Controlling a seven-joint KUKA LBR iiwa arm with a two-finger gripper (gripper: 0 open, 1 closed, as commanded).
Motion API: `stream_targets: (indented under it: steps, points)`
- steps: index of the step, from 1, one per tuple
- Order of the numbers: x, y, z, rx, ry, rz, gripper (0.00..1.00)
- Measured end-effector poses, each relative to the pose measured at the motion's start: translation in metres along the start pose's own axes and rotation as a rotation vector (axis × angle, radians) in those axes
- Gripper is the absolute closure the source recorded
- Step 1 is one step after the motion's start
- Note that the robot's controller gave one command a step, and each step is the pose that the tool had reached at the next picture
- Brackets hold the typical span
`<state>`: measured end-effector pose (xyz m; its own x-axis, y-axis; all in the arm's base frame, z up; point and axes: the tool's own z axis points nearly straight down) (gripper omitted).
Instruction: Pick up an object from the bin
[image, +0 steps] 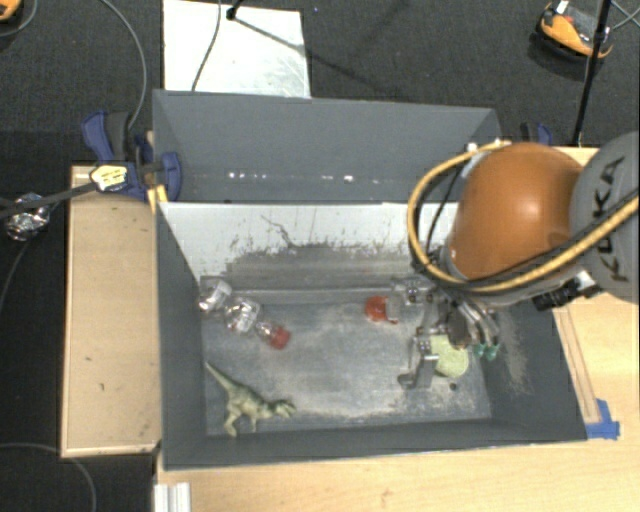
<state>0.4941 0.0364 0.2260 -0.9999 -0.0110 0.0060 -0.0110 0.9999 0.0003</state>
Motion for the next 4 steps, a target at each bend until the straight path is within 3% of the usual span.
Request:
stream_targets:
  steps: [1,2,3,4]
  points:
    - [-0.002,0.000,-0.004,-0.001,-0.009,0.002,0.00]
    - [-0.024,-0.011,-0.057,-0.001,-0.002,0.029,0.00]
    - [-0.034,-0.033,-0.080,-0.002,-0.022,0.145,0.00]
    - [-0.031,-0.053,-0.037,-0.002,-0.009,0.349,0.00]
